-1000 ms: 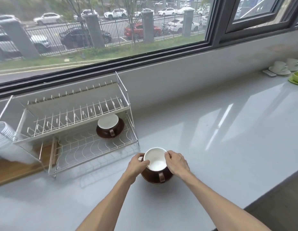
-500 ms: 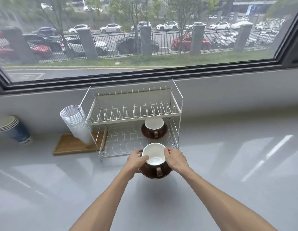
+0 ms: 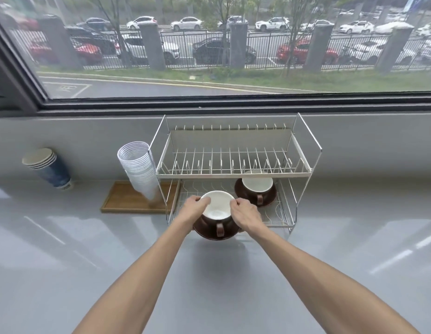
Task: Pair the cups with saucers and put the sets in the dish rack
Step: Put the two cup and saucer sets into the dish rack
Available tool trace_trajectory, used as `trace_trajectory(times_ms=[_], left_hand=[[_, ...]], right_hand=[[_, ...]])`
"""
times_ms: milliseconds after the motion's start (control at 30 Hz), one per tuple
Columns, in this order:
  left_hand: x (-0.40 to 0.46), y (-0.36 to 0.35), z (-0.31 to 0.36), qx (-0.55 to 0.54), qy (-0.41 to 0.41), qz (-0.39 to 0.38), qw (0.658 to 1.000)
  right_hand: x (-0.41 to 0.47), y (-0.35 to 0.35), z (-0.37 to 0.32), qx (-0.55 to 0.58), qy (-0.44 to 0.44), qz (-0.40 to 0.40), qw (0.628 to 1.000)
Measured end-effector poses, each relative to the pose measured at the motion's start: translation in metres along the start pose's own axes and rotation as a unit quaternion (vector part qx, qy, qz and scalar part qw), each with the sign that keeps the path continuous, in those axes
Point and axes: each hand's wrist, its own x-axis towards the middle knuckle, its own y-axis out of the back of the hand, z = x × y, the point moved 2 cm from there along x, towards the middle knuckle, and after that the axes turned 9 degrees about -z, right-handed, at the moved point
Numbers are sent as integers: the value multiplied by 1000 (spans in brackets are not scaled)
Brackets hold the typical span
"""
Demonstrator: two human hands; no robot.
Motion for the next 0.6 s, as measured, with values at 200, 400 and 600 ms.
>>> trace_trajectory(times_ms=[200,400,600], left_hand=[[46,19,10,-9,5,39,999],[79,28,14,-24,8,44,999],[103,29,12,-72,10,28,997]], right_hand=[[42,-13,-25,9,-12,-11,1000],[77,-20,-34,18,-16,-32,999],[103,-26,-41,13,-12,-47,999]])
